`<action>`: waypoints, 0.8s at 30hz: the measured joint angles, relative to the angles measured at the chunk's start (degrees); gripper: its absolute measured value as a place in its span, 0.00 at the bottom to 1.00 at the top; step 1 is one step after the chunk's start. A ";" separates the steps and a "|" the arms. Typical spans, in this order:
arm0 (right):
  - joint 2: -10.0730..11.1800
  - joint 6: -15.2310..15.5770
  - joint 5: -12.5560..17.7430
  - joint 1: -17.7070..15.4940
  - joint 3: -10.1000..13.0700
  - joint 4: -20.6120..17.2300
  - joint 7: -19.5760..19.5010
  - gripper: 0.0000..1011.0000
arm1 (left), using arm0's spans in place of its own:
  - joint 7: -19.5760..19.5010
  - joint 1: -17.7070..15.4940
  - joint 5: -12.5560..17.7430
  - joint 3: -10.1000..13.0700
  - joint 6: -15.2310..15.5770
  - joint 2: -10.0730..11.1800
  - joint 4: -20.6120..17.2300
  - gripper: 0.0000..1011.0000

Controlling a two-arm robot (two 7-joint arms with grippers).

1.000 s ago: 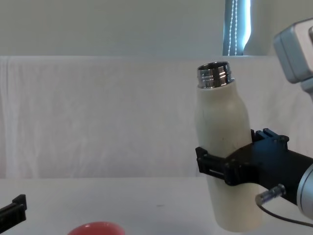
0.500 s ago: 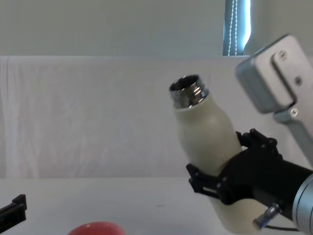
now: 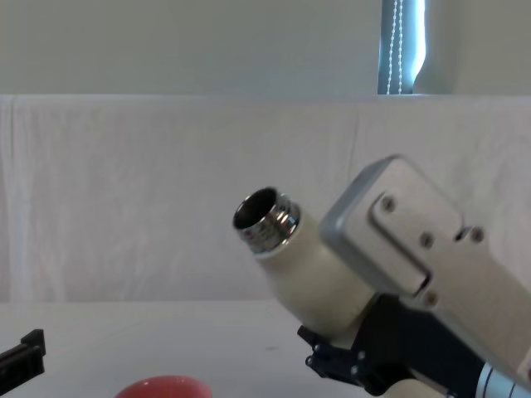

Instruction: Grasp the thermos with one hand and pour water into the cup lid.

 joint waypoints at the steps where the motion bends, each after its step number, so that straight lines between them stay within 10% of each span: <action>1: 0.08 -0.04 -0.54 0.11 -0.22 0.17 -0.16 0.94 | 0.00 0.00 0.00 0.00 0.00 0.00 0.00 0.99; 24: 3.23 0.44 -16.38 4.35 -7.28 4.05 -3.42 0.94 | 0.00 0.00 0.00 0.00 0.00 0.00 0.00 0.99</action>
